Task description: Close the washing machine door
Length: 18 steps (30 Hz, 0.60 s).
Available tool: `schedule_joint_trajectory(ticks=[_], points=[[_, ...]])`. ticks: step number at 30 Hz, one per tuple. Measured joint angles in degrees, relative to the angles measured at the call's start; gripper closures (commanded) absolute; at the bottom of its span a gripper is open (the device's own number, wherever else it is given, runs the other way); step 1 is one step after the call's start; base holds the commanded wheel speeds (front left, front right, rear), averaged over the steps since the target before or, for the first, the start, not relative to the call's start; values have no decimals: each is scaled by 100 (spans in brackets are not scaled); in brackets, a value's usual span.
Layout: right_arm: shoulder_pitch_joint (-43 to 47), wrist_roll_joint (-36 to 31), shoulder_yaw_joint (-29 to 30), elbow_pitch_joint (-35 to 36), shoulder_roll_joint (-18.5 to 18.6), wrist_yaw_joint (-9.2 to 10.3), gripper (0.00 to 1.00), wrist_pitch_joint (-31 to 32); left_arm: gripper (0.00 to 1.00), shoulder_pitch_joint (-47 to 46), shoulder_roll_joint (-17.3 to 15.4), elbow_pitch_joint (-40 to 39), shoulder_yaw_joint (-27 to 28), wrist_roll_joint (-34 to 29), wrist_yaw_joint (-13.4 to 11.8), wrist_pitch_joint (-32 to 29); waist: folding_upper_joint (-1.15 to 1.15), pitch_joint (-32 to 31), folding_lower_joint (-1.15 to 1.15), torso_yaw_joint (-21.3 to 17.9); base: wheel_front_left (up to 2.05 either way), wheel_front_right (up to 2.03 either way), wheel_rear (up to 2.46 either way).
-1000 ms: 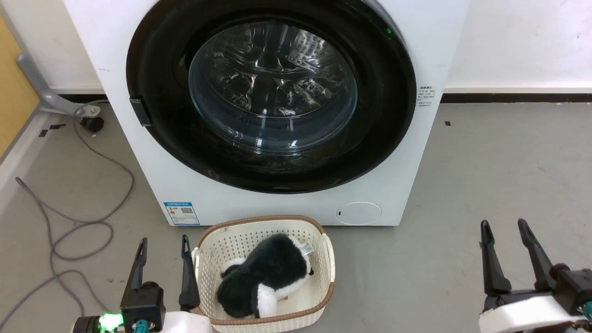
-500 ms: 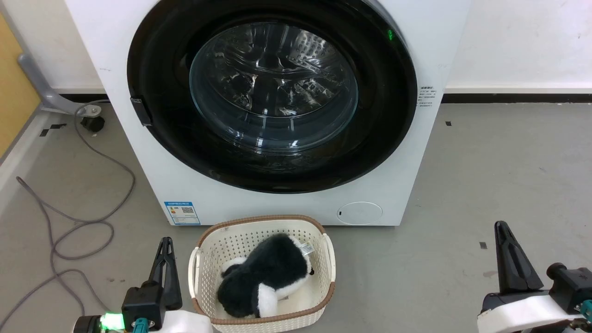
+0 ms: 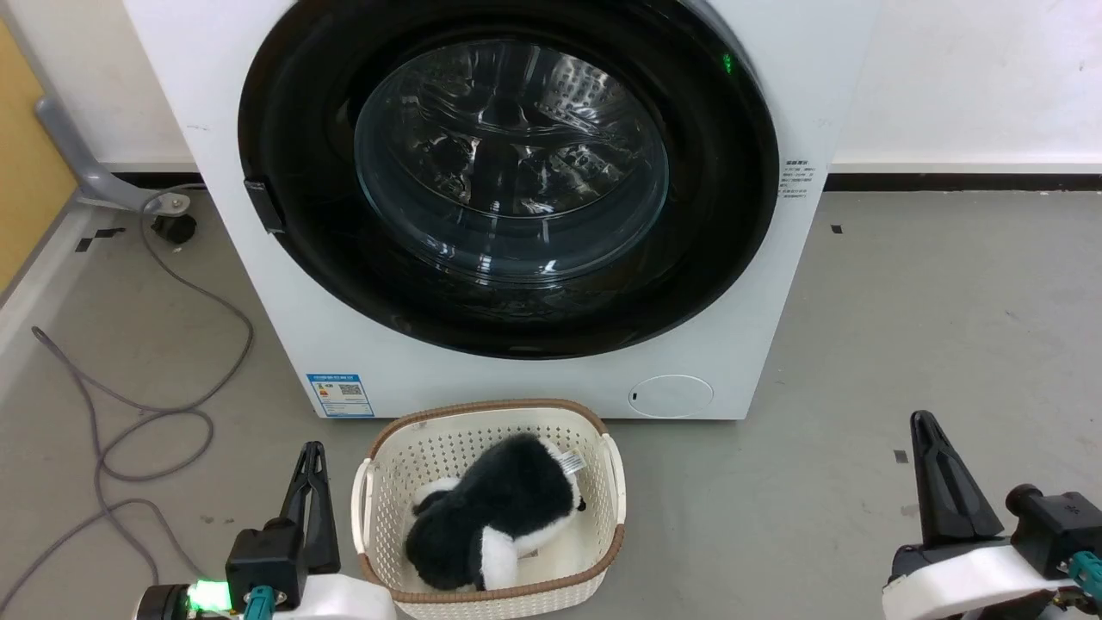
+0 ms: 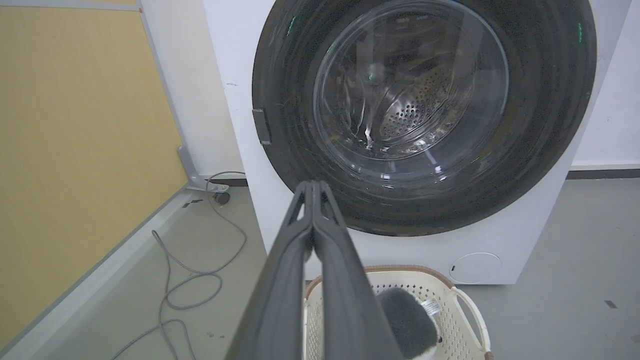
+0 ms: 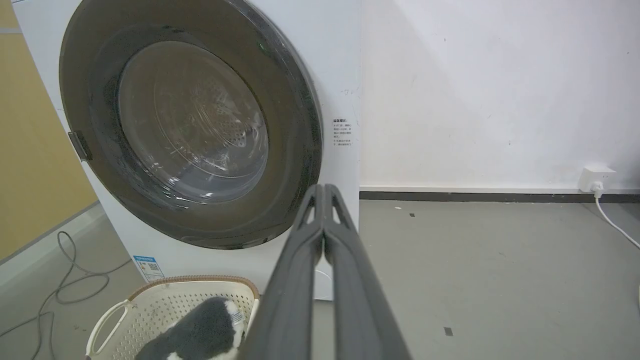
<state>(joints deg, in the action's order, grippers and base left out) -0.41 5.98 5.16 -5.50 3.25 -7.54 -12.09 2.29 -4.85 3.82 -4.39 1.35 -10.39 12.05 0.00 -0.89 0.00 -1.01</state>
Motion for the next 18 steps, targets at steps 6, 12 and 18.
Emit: schedule_joint_trajectory(ticks=[6,12,18], points=[[0,-41,-27,32,0,0,100,79,100,-2,8,-29,24,-15,54,-65,0,5,0,6,0,0,0],[0,-57,-65,63,0,0,100,159,100,-5,26,-56,53,-16,137,-162,0,11,0,13,0,0,0],[0,-97,-91,91,0,0,100,233,100,-11,33,-73,80,-16,175,-233,0,17,0,19,0,0,0]])
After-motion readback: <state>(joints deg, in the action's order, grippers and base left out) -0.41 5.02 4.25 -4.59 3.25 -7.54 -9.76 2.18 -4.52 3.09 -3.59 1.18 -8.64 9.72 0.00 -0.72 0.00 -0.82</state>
